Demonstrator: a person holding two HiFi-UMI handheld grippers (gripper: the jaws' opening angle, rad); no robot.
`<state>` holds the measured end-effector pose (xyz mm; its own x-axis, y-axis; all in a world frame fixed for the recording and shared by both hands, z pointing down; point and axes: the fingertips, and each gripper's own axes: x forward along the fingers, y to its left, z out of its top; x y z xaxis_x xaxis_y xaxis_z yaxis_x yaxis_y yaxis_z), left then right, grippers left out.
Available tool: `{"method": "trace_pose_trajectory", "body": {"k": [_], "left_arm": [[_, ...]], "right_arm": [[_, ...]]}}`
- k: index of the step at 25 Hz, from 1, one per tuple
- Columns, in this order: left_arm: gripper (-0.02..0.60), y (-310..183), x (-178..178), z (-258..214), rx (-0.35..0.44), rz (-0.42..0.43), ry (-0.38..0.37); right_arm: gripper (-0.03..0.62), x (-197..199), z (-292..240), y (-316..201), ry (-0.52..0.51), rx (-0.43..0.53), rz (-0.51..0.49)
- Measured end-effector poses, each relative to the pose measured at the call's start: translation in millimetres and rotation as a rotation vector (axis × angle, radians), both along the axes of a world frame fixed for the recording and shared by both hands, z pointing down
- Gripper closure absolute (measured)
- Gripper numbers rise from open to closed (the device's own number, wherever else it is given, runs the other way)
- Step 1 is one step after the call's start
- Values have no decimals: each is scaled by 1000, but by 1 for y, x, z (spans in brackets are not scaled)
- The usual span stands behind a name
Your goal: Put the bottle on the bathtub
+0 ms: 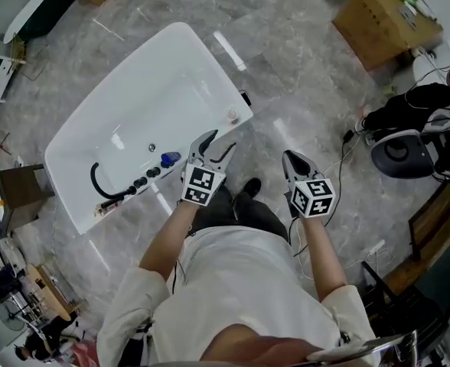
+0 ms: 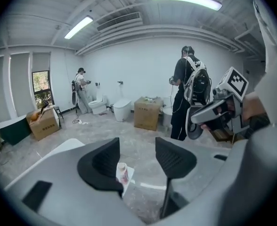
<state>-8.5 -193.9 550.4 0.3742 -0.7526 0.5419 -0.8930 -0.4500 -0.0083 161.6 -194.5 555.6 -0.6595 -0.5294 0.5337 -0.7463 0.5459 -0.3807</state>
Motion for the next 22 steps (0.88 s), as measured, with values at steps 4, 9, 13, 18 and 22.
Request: {"method": "trace_pose_trajectory", "body": {"k": [4,9,13,18,22], "left_arm": [[385,25,-7,-45,28,-29,18],[445,54,-19,-91,79,-44,5],[462,71,-30,-111,82,-49,12],[497,79,-39,-134,109,-29,23],[547,87,-51,-147,111,-3,42]], "right_arm": [[559,3,-43,15,16,70,-15],[559,1,-88,35,-27,107,-10],[559,-3,-117,46,-6,180,-16],[559,-10,-150,58,5,245,-6],[559,-20,-169,68,25,288,3]]}}
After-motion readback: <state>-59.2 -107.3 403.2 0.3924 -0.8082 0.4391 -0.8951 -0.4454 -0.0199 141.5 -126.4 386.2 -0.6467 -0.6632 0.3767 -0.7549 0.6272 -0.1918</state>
